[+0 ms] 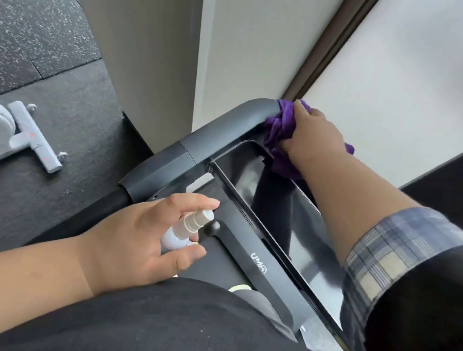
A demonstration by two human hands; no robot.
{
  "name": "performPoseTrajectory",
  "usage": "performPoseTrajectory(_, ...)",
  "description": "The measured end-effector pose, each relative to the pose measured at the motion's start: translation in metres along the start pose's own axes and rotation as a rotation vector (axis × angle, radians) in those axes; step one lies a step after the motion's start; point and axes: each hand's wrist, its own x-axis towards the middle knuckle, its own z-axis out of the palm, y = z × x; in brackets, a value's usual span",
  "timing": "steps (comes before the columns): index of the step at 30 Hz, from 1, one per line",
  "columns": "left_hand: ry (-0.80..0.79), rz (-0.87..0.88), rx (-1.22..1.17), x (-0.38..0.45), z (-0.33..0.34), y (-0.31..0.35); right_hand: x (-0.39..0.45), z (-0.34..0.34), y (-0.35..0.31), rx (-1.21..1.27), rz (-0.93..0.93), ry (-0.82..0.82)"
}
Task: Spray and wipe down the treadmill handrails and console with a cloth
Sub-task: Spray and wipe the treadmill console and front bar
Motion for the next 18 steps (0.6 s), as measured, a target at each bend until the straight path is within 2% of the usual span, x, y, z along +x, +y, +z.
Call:
performPoseTrajectory(4,-0.032,-0.011,0.009,0.005,0.005,0.003,0.018,-0.002,-0.025,-0.036,-0.092,-0.033)
performPoseTrajectory(8,-0.063,0.006,0.011,0.017,0.009,0.007,0.011,-0.002,-0.009,0.04,-0.111,-0.027)
performPoseTrajectory(14,-0.033,0.053,0.027,0.022,0.002,0.004,0.007,-0.002,-0.004,0.065,-0.076,-0.025)
performPoseTrajectory(18,-0.005,0.062,0.025,0.019,-0.004,-0.001,0.01,-0.001,-0.015,0.008,-0.183,0.0)
